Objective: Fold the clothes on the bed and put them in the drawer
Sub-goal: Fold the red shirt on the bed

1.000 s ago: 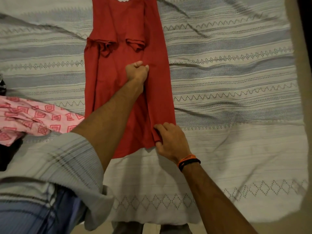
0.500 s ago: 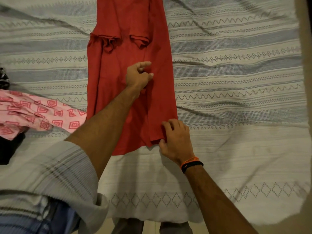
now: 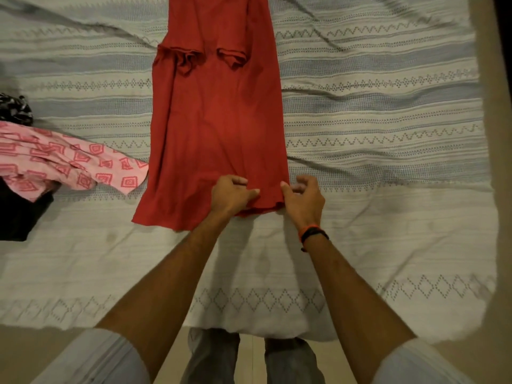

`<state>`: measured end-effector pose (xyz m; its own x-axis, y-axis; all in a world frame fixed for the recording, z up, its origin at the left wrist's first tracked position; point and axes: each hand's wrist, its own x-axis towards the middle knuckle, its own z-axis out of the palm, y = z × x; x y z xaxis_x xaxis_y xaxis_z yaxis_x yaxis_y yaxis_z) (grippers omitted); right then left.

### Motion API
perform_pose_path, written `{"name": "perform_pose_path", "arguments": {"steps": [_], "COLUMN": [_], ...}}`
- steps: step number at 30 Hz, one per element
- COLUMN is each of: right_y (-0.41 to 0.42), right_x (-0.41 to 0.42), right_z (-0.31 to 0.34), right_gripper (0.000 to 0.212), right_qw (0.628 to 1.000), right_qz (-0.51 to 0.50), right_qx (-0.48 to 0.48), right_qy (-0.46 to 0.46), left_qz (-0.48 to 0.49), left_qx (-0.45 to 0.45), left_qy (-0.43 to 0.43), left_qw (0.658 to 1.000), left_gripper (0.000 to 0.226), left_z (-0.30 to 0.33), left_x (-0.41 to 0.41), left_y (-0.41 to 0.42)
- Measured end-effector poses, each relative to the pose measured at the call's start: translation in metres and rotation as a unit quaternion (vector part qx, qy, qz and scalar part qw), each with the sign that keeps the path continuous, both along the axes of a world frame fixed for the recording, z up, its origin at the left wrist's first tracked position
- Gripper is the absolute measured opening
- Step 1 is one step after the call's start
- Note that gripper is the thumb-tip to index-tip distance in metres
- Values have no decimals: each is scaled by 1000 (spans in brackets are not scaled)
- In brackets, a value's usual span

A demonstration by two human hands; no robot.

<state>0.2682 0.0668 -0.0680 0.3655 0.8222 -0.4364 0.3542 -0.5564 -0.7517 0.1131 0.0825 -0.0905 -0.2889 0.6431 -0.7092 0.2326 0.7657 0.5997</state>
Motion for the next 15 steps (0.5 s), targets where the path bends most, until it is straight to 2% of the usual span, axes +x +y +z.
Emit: {"name": "perform_pose_path", "arguments": {"steps": [2, 4, 7, 9, 10, 11, 13, 15], "right_y": [6, 7, 6, 4, 3, 1, -3, -8], "right_x": [6, 10, 12, 10, 9, 8, 8, 10], "right_z": [2, 1, -3, -4, -3, -2, -4, -5], "right_gripper": [26, 12, 22, 22, 20, 14, 10, 11], "right_qw": [997, 994, 991, 981, 973, 968, 972, 975], "right_qz": [16, 38, 23, 6, -8, -17, -36, -58], "right_qx": [-63, -87, -103, -122, -130, -135, -129, -118], "right_qy": [43, 52, 83, 148, 193, 213, 191, 177], "left_qz": [64, 206, 405, 488, 495, 473, 411, 385], "left_qx": [-40, -57, -52, -46, -49, -58, -85, -113], "left_qy": [-1, 12, -57, -132, -160, -187, -211, -188], "left_qw": [997, 977, 911, 862, 853, 859, 883, 897], "left_gripper": [27, 36, 33, 27, 28, 32, 40, 34], "left_z": [-3, -8, -3, 9, 14, 14, 13, 11], "left_x": [3, 3, 13, 24, 28, 29, 28, 23], "left_y": [-22, -41, -49, -40, -34, -29, -26, -29]}}
